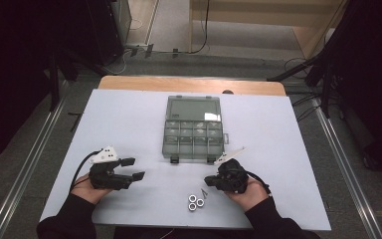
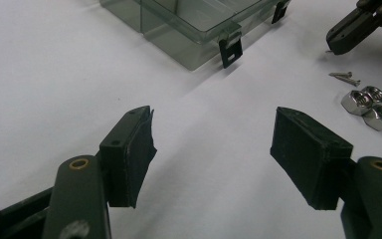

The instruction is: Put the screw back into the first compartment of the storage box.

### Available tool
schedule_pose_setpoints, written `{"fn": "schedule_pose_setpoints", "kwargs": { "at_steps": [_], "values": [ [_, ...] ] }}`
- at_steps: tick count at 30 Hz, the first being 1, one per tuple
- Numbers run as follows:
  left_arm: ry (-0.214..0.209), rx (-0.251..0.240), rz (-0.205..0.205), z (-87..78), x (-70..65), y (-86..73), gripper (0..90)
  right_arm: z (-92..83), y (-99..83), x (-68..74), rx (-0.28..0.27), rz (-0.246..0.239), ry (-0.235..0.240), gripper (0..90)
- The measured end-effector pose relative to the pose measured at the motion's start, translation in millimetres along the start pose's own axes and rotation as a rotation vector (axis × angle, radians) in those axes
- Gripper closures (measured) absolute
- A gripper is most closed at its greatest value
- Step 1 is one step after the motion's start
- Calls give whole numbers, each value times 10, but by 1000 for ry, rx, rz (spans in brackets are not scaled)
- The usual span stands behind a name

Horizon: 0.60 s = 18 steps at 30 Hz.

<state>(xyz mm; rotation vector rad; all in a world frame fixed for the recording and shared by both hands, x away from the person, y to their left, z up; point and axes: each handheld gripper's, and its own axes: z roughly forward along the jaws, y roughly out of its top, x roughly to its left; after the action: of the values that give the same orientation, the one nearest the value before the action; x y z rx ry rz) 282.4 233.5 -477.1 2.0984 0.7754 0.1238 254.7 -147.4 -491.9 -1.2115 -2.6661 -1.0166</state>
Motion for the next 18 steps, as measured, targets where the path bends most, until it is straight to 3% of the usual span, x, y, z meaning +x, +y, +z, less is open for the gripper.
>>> {"fn": "schedule_pose_setpoints", "kwargs": {
  "at_steps": [18],
  "values": [
    [0,1,-2,5,4,-1,327,-77,204,-20,-38,24,23,886]
  ]
}}
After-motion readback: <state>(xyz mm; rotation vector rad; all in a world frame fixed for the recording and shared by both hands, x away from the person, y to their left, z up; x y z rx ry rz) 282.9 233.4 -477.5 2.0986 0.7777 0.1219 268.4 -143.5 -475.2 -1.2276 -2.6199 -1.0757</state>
